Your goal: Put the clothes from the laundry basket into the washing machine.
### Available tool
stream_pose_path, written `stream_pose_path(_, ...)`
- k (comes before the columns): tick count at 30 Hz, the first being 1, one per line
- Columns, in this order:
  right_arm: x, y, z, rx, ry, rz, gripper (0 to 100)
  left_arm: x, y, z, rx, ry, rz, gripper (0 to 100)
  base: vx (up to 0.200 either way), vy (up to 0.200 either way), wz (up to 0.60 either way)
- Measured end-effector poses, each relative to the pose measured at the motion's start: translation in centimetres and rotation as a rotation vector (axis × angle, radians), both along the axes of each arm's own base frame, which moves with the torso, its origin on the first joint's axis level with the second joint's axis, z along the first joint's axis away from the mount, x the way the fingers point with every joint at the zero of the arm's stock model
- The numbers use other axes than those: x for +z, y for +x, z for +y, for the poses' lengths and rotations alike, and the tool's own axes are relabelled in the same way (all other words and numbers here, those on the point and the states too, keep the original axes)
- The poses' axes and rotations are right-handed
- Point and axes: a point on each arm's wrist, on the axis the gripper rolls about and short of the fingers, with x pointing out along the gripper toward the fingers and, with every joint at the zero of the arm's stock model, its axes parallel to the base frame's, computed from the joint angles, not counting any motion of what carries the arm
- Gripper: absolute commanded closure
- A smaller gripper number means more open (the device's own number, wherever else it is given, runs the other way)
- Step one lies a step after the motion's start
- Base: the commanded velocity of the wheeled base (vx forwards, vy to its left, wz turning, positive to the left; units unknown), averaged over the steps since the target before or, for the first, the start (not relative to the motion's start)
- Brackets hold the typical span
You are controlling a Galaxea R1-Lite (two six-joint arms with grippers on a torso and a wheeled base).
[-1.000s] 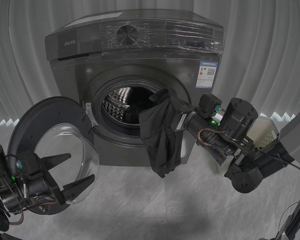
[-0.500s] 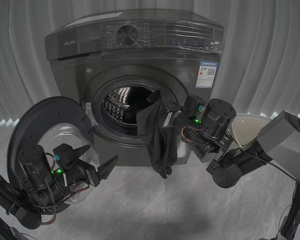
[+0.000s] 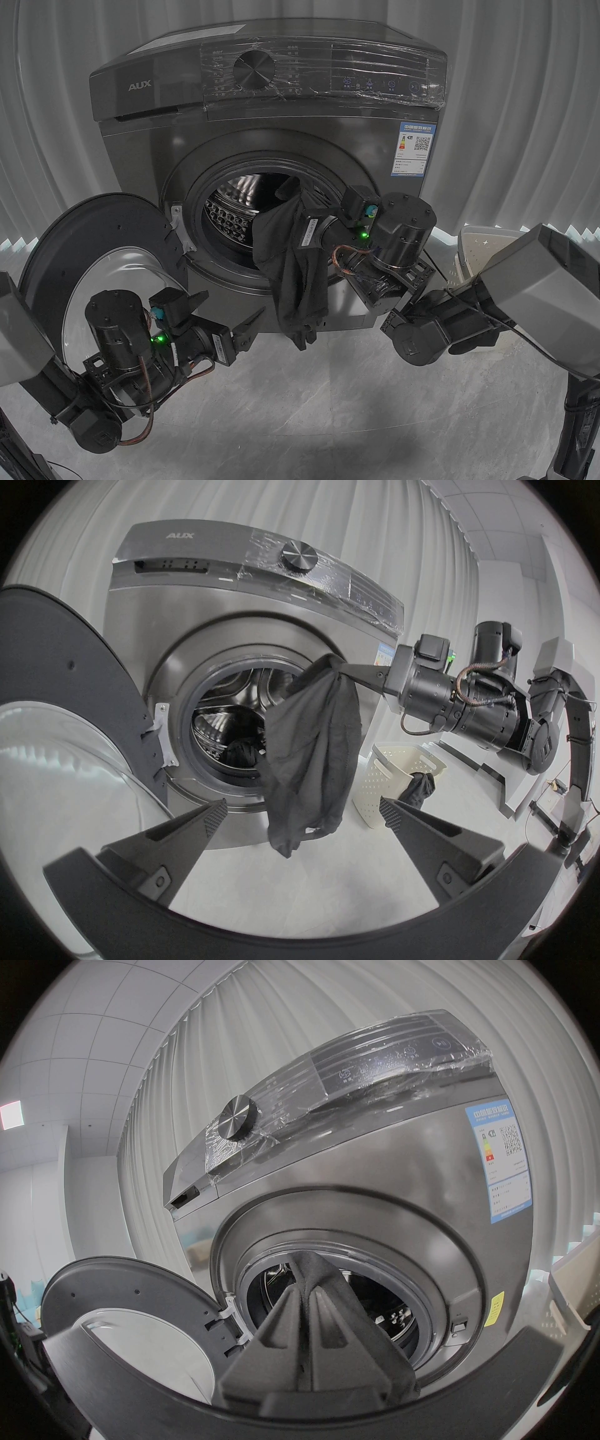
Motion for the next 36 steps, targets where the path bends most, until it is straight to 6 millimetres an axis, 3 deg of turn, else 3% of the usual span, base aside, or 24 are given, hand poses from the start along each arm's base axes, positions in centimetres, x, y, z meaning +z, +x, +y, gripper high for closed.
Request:
stream_pose_path(16,-0.4,-0.3,2.6,0.013,0.048,0.015,100,-2.3,1.6,-2.4,-0.026,-0.011,0.024,0,0.000,0.000,0.00)
stream_pose_path(29,-0.5,0.1,2.9,0.008,0.065,0.007,100,-2.6,4.2,-3.9,-0.028,-0.040,-0.017,0,0.000,0.000,0.00)
stream_pose_path(36,-0.6,0.2,3.0,0.009,0.070,0.009,100,-3.8,5.7,-4.7,-0.019,-0.034,-0.012,0,0.000,0.000,0.00)
